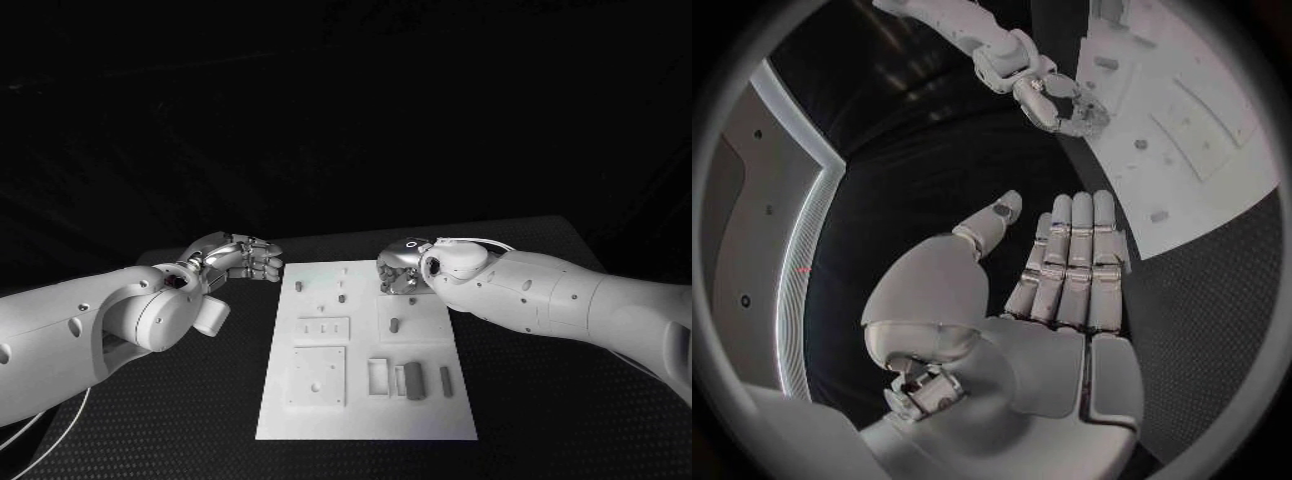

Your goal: Assemble the parts on the task board

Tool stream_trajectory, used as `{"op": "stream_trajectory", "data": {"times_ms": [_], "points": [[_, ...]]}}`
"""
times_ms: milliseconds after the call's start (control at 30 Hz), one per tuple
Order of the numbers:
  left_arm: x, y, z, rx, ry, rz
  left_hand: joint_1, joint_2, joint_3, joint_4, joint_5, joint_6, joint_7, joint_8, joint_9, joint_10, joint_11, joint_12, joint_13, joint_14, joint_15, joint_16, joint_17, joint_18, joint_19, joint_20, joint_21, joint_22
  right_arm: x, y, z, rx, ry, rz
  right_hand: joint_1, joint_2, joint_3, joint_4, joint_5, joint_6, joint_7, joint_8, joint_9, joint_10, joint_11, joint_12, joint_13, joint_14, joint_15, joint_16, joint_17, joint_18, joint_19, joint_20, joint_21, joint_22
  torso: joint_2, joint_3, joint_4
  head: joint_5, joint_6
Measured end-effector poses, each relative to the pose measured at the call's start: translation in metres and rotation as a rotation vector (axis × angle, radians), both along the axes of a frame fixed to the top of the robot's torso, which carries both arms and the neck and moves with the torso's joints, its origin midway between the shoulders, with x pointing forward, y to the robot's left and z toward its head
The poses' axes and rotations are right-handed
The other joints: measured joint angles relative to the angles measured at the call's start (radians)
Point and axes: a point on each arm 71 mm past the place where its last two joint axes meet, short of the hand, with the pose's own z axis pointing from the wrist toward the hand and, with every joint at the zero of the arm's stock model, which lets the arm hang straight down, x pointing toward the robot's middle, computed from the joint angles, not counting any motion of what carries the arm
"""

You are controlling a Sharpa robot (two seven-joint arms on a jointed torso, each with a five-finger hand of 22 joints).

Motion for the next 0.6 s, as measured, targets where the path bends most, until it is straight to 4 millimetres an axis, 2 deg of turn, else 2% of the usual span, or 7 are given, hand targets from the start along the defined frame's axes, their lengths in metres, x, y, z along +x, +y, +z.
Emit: {"op": "stream_trajectory", "data": {"times_ms": [533,600], "points": [[0.0001,0.0001,0.0000,0.000,0.000,0.000,0.000,0.000,0.000,0.000,0.000,0.000,0.000,0.000,-0.001,0.000,0.000,0.000,0.001,0.000,0.000,0.000,0.002,0.000,0.000,0.000,0.000,0.001,-0.0003,0.0066,-0.0011,-0.002,0.002,0.010,0.000,0.000,0.000,0.000,0.000,0.007,0.000,0.000,0.000,0.004,-0.004,0.000,-0.001,0.000,0.000,0.000,0.005,-0.001,0.003,-0.003,0.004,0.001,0.007,0.0014,-0.0029,0.001,-0.005],[0.0001,-0.0001,0.0000,0.000,0.000,0.000,0.000,0.000,0.000,0.000,0.000,0.000,0.000,0.000,-0.001,0.000,0.000,0.000,0.001,0.000,0.000,0.000,0.002,0.000,0.000,0.000,0.000,0.001,-0.0001,0.0076,-0.0009,-0.003,0.001,0.011,-0.004,0.004,0.000,0.000,0.000,0.011,-0.004,0.000,0.000,0.011,-0.007,0.000,0.000,0.001,-0.001,0.002,0.006,-0.007,0.003,-0.003,0.009,0.001,0.007,0.0016,-0.0030,0.001,-0.005]]}}
